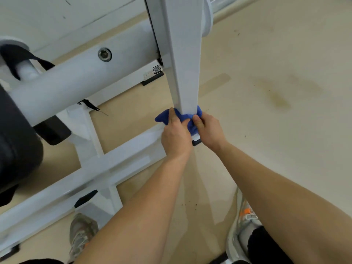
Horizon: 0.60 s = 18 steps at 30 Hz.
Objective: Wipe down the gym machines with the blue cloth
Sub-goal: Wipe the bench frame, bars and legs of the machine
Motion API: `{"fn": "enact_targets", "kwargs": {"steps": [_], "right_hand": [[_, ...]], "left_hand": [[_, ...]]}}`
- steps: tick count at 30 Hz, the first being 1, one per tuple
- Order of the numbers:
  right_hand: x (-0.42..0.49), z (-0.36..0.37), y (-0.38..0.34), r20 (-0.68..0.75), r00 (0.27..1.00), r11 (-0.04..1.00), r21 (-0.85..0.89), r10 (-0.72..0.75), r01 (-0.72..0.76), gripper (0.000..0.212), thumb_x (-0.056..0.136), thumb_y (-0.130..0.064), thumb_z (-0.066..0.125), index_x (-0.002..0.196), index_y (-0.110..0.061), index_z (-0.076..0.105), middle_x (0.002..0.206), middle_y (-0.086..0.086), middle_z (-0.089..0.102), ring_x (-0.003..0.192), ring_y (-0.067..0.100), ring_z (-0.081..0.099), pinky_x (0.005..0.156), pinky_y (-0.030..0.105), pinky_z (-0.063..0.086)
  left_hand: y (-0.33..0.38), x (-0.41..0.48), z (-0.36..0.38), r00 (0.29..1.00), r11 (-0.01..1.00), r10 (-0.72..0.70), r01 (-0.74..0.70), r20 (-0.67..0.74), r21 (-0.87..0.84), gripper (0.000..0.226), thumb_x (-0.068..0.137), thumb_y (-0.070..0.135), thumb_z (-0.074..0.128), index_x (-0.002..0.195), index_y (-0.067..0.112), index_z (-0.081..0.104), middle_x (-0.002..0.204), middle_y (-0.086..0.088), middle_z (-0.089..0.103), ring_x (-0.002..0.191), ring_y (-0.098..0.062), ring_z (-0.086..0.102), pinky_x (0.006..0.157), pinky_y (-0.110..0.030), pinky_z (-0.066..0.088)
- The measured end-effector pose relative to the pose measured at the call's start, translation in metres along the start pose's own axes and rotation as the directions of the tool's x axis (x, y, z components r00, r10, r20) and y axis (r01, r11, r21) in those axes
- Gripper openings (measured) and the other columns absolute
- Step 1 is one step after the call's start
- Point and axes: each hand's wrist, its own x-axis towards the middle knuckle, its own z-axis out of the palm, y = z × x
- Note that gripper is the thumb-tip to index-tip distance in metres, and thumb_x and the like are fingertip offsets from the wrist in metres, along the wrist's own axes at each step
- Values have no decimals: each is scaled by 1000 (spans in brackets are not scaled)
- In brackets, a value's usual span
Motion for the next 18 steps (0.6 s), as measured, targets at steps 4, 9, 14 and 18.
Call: {"fn": "enact_targets", "kwargs": {"steps": [4, 9, 14, 18], "right_hand": [[-19, -13, -44, -97, 995, 995, 100, -3, 12, 21, 102, -29, 49, 89, -19, 61, 74, -5, 65, 70, 14, 60, 63, 28, 46], [-65, -29, -76, -8, 997, 971, 227, 77, -74, 30, 104, -33, 41, 95, -14, 62, 85, 0, 67, 78, 18, 60, 81, 39, 51], [-105, -33, -86, 167, 966, 783, 566, 200, -259, 24, 106, -20, 44, 112, -7, 63, 95, 9, 69, 82, 23, 68, 70, 40, 60], [-109, -44, -72, 169, 974, 807, 548, 152, -221, 27, 97, -8, 61, 123, -8, 64, 106, 21, 72, 91, 30, 69, 80, 54, 60]], "left_hand": [[14, -15, -29, 1000, 987, 14, -17, -26, -158, 22, 96, 30, 57, 76, 20, 57, 67, 7, 54, 66, -17, 54, 53, -21, 33], [26, -39, -64, 991, 942, 47, -3, 124, -336, 18, 91, 25, 64, 76, 15, 62, 73, 2, 67, 69, -20, 62, 60, -27, 49], [31, -64, -91, 864, 943, 173, -6, 472, -333, 22, 100, 10, 45, 111, 15, 64, 93, -2, 67, 84, -16, 62, 66, -19, 48], [16, -60, -106, 842, 963, 238, -139, 484, -231, 25, 93, 17, 63, 115, 27, 70, 100, 2, 74, 96, -14, 67, 85, -27, 52]]}}
